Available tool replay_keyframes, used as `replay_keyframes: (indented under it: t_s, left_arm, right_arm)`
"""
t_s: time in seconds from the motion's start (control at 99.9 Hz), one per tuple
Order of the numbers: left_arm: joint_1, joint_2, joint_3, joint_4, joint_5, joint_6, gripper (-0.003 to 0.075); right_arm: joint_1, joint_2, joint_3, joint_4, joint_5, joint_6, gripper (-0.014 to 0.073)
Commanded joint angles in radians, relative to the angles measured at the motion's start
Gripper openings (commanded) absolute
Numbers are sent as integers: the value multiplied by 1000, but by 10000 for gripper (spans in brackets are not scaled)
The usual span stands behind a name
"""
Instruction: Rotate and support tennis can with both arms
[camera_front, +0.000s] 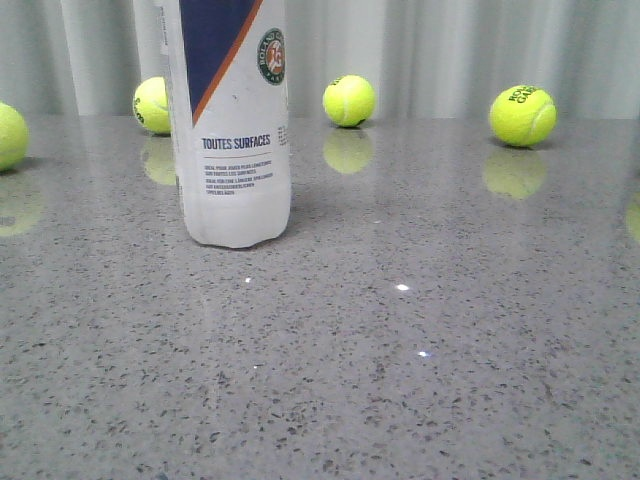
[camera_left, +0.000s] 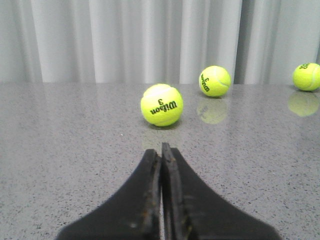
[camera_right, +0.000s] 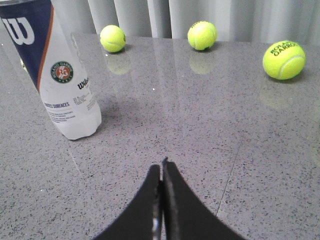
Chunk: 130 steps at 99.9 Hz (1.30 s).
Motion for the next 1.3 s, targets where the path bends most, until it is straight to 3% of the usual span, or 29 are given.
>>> replay_keyframes:
  t_s: [0.0, 0.91, 1.031, 1.291]
  left_arm:
    - [1, -34, 46, -18, -62, 0, -21]
    - [1, -39, 46, -18, -44, 0, -21]
    - [1, -39, 46, -18, -44, 0, -21]
    - [1, -39, 46, -18, -44, 0, -21]
  right_arm:
    - [-6, 10, -26, -10, -75, -7, -64]
    - [-6, 10, -26, -10, -75, -7, -64]
    - [-8, 11, 0, -12, -142, -7, -64]
    - [-214, 9, 114, -46, -303, -7, -64]
